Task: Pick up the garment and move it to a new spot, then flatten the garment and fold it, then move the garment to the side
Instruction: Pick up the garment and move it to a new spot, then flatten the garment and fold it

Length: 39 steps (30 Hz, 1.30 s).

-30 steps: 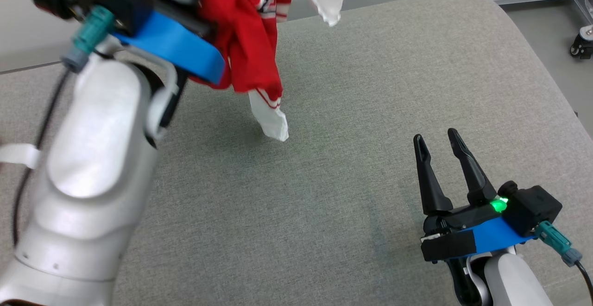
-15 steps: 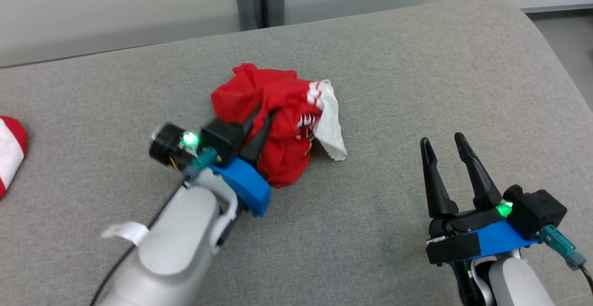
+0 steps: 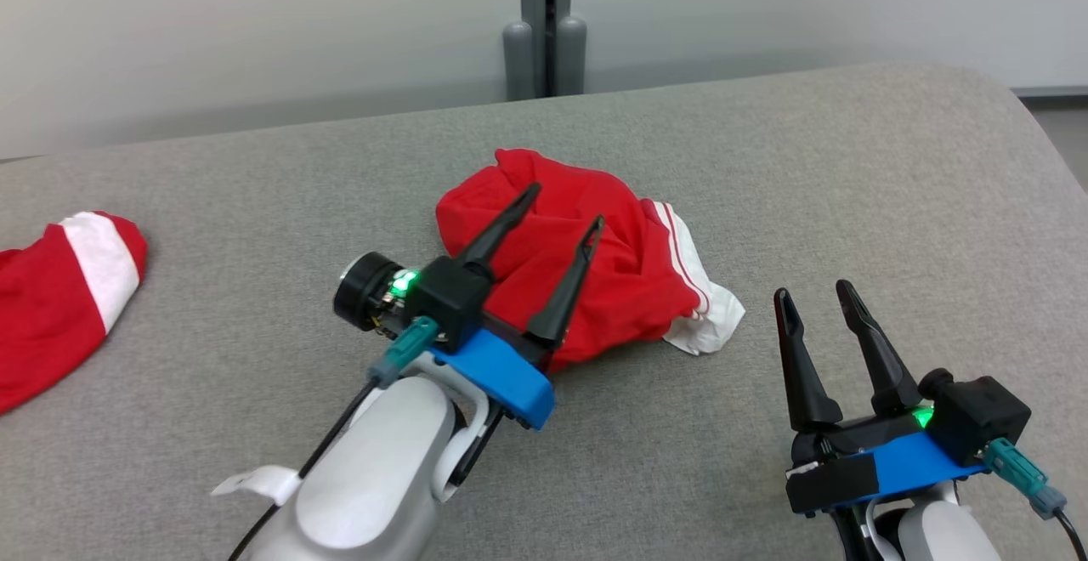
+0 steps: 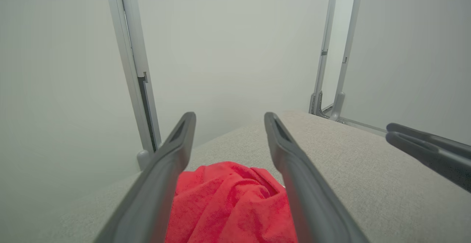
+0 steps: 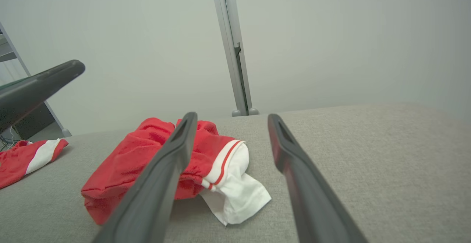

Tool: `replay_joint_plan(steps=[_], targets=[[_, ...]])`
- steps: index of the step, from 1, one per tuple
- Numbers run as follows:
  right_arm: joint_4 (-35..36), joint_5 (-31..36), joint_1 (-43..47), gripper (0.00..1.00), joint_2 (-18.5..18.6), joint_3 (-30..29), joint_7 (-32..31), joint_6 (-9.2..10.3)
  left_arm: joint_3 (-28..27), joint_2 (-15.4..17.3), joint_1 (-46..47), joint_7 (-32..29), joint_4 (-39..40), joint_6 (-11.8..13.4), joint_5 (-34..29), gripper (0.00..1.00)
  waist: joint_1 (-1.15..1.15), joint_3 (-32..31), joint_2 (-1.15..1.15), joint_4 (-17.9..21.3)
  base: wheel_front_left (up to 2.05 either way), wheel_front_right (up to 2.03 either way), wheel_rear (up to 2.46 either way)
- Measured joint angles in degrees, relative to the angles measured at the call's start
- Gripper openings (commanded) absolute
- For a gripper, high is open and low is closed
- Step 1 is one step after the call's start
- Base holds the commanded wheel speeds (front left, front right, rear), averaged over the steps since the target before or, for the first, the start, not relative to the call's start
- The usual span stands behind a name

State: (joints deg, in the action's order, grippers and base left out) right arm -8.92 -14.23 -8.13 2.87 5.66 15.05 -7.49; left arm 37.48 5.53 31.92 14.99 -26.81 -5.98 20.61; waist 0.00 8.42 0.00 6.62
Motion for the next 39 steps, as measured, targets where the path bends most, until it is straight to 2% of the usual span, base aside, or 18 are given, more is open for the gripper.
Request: replay_joint_plan(steps=[8, 16, 23, 32, 39], targets=[[-0.4, 0.6, 1.7, 1.00, 0.0, -1.7, 0.0, 0.00, -10.2, 3.0, -8.0, 0.0, 9.3, 4.2, -1.6, 1.00, 0.00, -2.6, 0.00, -3.0, 0.00, 0.00, 0.00], [-0.6, 1.2, 3.2, 1.00, 0.0, -4.2, 0.0, 0.00, -20.6, 4.7, -16.5, 0.0, 12.6, 6.0, -2.5, 1.00, 0.00, -4.8, 0.00, -6.4, 0.00, 0.00, 0.00], [-0.6, 1.6, 4.6, 1.00, 0.0, -5.5, 0.0, 0.00, -27.8, 4.8, -22.4, 0.0, 13.7, 6.2, -5.2, 1.00, 0.00, -6.2, 0.00, -8.5, 0.00, 0.00, 0.00], [-1.1, 2.4, 6.3, 1.00, 0.0, -6.9, 0.0, 0.00, -32.5, 3.7, -28.3, 0.0, 13.6, 5.1, -8.4, 1.00, 0.00, -7.9, 0.00, -9.6, 0.00, 0.00, 0.00], [-1.8, 3.1, 6.6, 1.00, 0.0, -7.6, 0.0, 0.00, -33.6, 2.6, -30.2, 0.0, 13.5, 4.4, -11.4, 1.00, 0.00, -8.3, 0.00, -9.8, 0.00, 0.00, 0.00]])
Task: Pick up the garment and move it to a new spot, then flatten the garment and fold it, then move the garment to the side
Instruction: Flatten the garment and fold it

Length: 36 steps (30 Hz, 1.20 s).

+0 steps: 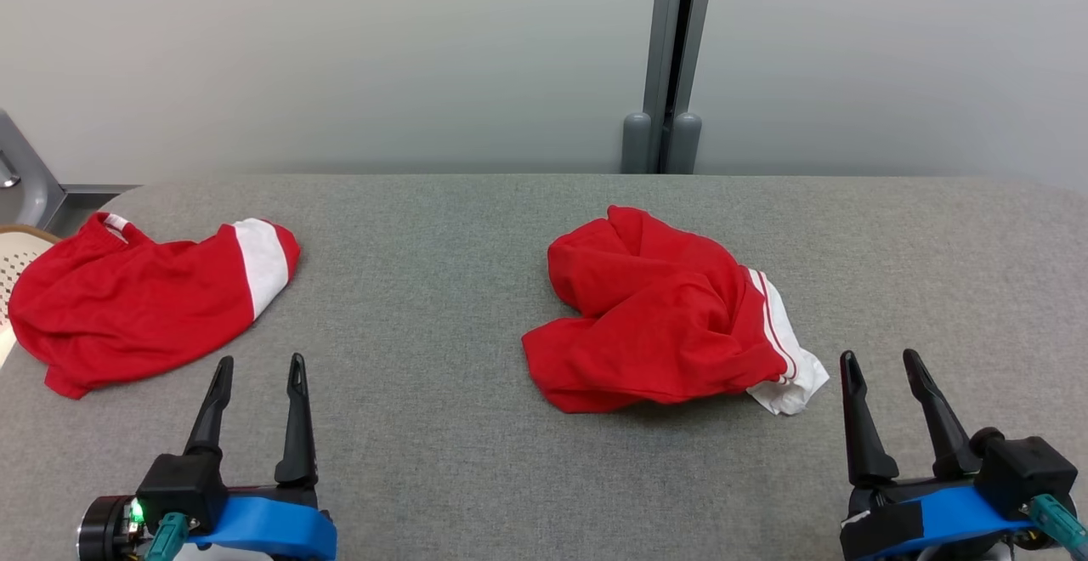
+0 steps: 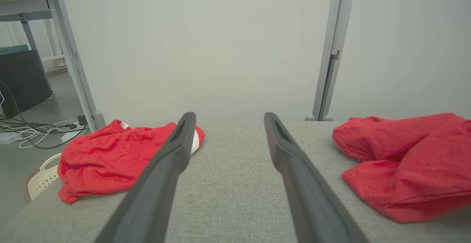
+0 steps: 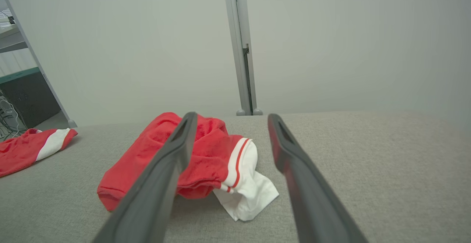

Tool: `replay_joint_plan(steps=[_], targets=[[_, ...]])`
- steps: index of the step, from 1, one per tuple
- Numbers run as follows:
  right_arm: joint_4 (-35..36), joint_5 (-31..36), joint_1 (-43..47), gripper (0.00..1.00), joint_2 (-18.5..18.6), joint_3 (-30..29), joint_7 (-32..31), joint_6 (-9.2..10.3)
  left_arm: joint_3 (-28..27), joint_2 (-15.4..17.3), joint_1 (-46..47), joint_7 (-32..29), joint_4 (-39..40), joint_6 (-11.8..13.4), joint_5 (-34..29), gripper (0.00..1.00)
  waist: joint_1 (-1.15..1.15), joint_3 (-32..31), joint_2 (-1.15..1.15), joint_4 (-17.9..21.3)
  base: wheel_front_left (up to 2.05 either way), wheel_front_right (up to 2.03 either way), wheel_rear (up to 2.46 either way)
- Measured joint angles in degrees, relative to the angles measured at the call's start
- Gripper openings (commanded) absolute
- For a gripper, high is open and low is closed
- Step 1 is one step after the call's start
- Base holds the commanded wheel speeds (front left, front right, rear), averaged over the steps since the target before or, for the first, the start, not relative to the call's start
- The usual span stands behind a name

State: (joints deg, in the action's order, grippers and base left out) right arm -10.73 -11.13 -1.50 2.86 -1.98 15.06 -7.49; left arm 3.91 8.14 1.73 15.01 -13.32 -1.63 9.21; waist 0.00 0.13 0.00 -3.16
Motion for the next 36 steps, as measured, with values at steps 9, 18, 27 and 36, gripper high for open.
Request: replay_joint_plan(steps=[9, 18, 27, 36], targets=[[-0.8, 0.0, 0.4, 1.00, 0.0, -0.2, 0.0, 0.00, -1.5, -1.1, -0.2, 0.0, -0.5, -0.5, -1.8, 1.00, 0.00, -0.2, 0.00, 0.2, 0.00, 0.00, 0.00], [-1.5, 0.0, 0.4, 1.00, 0.0, -0.2, 0.0, 0.00, -2.7, -1.5, -0.1, 0.0, -1.4, -0.9, -3.1, 1.00, 0.00, -0.3, 0.00, 0.3, 0.00, 0.00, 0.00], [-1.9, 0.0, 0.3, 1.00, 0.0, -0.2, 0.0, 0.00, -3.2, -1.9, -0.1, 0.0, -1.4, -1.0, -3.7, 1.00, 0.00, -0.2, 0.00, 0.7, 0.00, 0.00, 0.00], [-2.1, 0.0, 0.3, 1.00, 0.0, -0.5, 0.0, 0.00, -3.6, -2.2, -0.1, 0.0, -1.5, -1.3, -4.2, 1.00, 0.00, 0.1, 0.00, 1.0, 0.00, 0.00, 0.00]])
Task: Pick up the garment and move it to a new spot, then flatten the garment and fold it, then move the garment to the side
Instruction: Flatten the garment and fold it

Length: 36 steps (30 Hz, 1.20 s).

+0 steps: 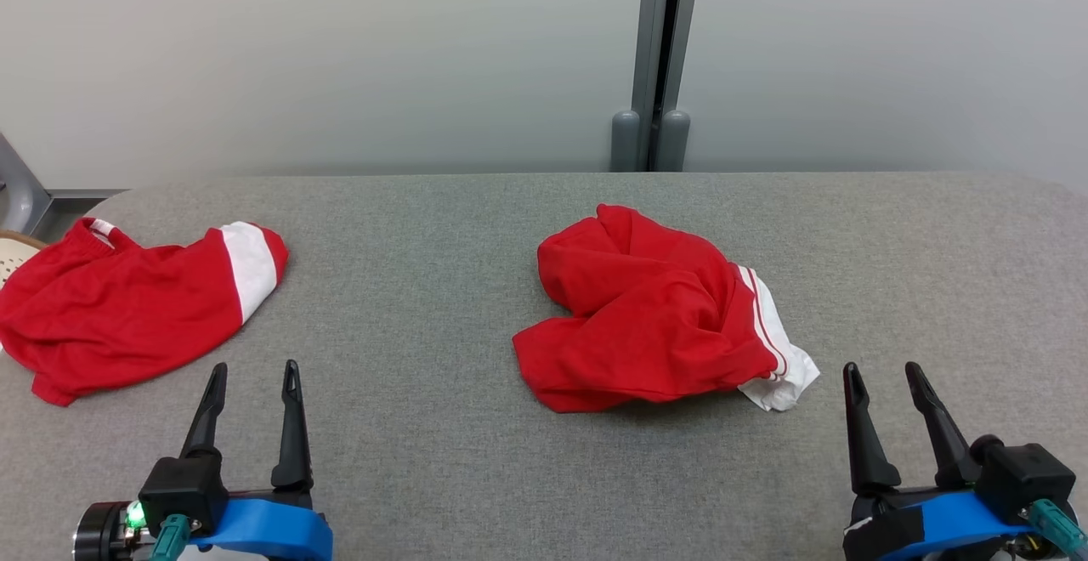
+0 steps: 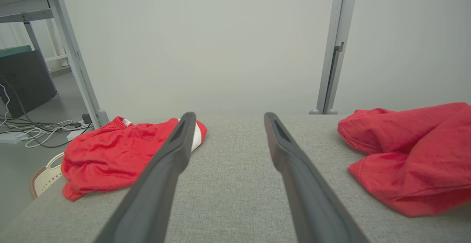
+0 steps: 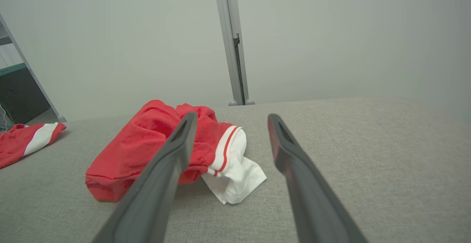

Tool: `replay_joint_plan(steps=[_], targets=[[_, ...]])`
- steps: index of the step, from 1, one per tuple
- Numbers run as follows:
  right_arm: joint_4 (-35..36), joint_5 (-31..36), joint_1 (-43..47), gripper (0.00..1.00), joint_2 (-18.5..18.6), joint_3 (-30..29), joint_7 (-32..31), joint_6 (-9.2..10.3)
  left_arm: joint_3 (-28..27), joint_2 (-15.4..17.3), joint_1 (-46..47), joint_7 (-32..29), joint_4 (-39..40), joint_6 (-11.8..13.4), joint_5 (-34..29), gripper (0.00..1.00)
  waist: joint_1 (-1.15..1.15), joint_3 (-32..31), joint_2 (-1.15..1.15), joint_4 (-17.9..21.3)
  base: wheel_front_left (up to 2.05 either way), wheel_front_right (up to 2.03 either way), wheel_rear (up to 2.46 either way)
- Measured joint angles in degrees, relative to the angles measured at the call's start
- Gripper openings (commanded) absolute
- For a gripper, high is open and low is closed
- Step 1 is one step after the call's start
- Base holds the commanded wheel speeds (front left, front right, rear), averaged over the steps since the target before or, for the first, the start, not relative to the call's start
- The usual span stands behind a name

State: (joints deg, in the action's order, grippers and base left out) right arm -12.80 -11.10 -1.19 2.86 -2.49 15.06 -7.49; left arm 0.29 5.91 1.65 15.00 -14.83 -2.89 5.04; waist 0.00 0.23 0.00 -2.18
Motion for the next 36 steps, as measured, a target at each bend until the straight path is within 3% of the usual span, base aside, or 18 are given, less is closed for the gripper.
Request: replay_joint_plan(steps=[4, 11, 19, 29, 36], targets=[[0.3, 0.3, -1.2, 1.00, 0.2, -0.3, 0.0, 0.00, -0.2, -0.2, 0.2, 0.0, 0.0, -0.1, 0.0, 1.00, 0.00, 0.4, 0.00, 0.0, 0.00, 0.00, 0.00], [-0.5, 1.3, -9.2, 1.00, 3.6, 1.2, 0.0, 0.00, -0.1, -0.6, 1.2, 0.0, 0.4, -0.3, -0.2, 1.00, -0.01, 2.2, 0.00, -0.4, 0.00, 0.00, 0.00], [-7.2, 2.4, -21.2, 1.00, 7.8, 3.6, -0.8, 0.00, 0.2, -1.3, 3.6, 0.0, 0.4, -1.0, 0.0, 1.00, -0.02, 5.7, 0.00, -2.1, 0.00, 0.00, 0.00], [-25.3, 2.5, -30.1, 1.00, 11.2, 4.5, -2.7, 0.00, 1.3, -2.3, 6.1, 0.0, 0.5, -1.1, 0.0, 1.00, -0.01, 9.6, 0.00, -6.0, 0.00, 0.00, 0.00], [-39.1, 1.7, -31.8, 1.00, 11.2, 5.2, -1.7, 0.00, 1.8, -2.6, 6.6, 0.0, 0.4, -1.1, 0.1, 1.00, -0.01, 11.0, 0.00, -8.0, 0.00, 0.00, 0.00]])
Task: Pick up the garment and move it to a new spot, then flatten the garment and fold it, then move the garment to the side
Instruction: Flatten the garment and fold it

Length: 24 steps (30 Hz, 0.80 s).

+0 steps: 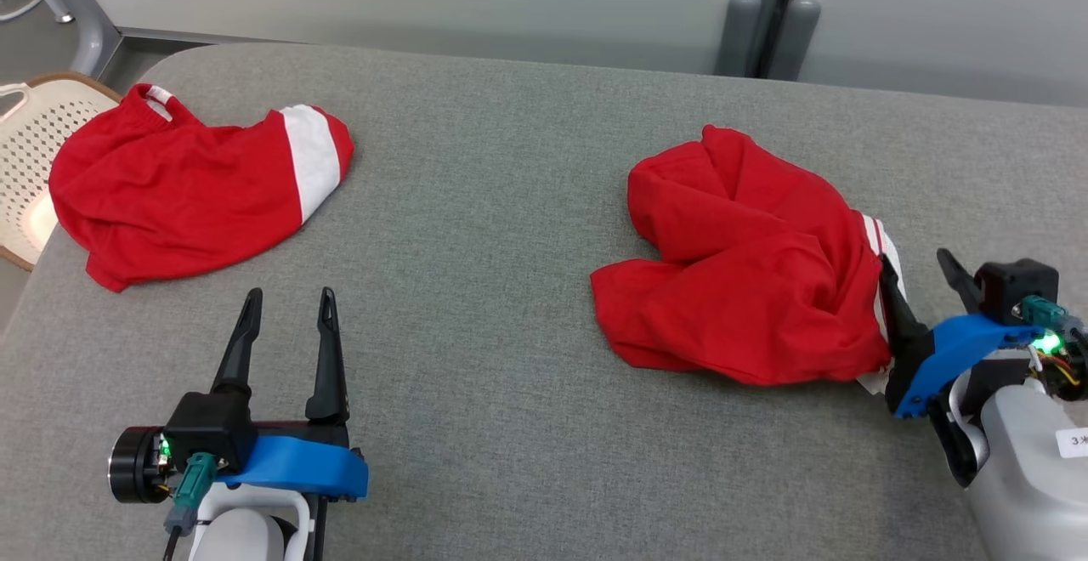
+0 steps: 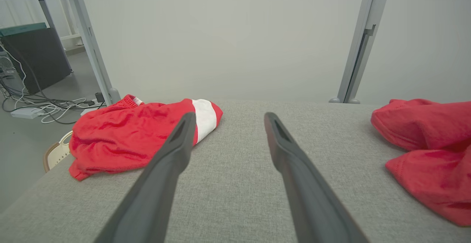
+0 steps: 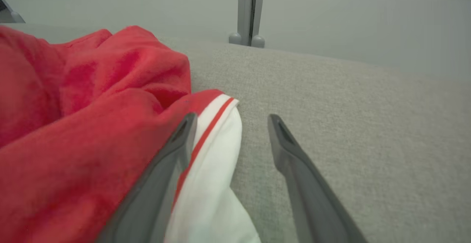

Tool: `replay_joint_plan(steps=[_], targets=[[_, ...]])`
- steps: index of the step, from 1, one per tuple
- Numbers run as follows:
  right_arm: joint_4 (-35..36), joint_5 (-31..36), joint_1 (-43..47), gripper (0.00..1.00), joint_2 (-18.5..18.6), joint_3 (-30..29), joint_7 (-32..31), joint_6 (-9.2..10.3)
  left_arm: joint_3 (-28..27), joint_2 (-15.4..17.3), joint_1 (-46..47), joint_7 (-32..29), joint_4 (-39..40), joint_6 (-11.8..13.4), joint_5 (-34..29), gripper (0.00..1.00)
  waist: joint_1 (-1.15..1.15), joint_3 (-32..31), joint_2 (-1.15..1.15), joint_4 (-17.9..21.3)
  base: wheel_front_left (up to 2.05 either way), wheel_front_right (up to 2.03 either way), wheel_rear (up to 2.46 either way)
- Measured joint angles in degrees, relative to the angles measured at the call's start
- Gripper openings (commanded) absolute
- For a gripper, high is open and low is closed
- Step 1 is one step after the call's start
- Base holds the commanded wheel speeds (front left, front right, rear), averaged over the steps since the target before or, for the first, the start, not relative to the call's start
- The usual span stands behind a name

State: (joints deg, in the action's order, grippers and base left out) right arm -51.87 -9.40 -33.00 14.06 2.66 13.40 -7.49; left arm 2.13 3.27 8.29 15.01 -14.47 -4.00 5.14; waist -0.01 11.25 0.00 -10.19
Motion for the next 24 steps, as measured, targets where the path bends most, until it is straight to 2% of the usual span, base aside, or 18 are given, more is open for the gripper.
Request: replay_joint_plan(steps=[7, 14, 15, 16, 17, 21, 24], targets=[[-8.9, -0.8, -0.3, 1.00, -0.4, 1.8, 0.9, 0.00, 0.1, -0.1, 0.1, 0.0, -0.3, 0.0, 0.3, 1.00, 0.00, -0.2, 0.00, -0.6, 0.00, 0.00, 0.00], [-12.7, -2.5, -1.5, 1.00, -1.9, 5.8, 1.6, 0.03, 0.4, -0.3, 0.3, 0.0, -0.6, 0.0, 0.4, 1.00, 0.01, -0.3, 0.00, -0.5, 0.00, 0.00, 0.00], [-13.2, -2.9, -1.6, 0.83, -2.2, 6.3, 1.7, 0.07, 0.5, -0.3, 0.4, 0.0, -0.6, 0.0, 0.5, 1.00, 0.01, -0.4, 0.00, -0.5, 0.00, 0.00, 0.00], [-13.4, -3.2, -1.7, 0.32, -2.4, 6.9, 1.8, 0.08, 0.5, -0.3, 0.4, 0.0, -0.6, 0.0, 0.5, 1.00, 0.01, -0.4, 0.00, -0.5, 0.00, 0.00, 0.00], [-13.5, -3.5, -1.8, 0.00, -2.7, 7.4, 1.8, 0.08, 0.5, -0.3, 0.4, 0.0, -0.7, 0.0, 0.5, 1.00, 0.01, -0.5, 0.00, -0.6, 0.00, 0.00, 0.00], [-12.9, -5.0, -1.7, 0.00, -3.3, 8.8, 1.8, 0.00, 0.3, -0.3, 0.4, 0.0, -0.7, 0.2, 0.5, 1.00, 0.01, -1.0, 0.00, -0.3, 0.00, 0.00, 0.00], [-10.0, -6.3, -1.6, 0.00, -2.2, 8.5, 1.7, 0.00, -0.1, -0.3, 0.0, 0.0, -0.7, 0.5, 0.5, 1.00, 0.01, -1.6, 0.00, 0.2, 0.00, 0.00, 0.00]])
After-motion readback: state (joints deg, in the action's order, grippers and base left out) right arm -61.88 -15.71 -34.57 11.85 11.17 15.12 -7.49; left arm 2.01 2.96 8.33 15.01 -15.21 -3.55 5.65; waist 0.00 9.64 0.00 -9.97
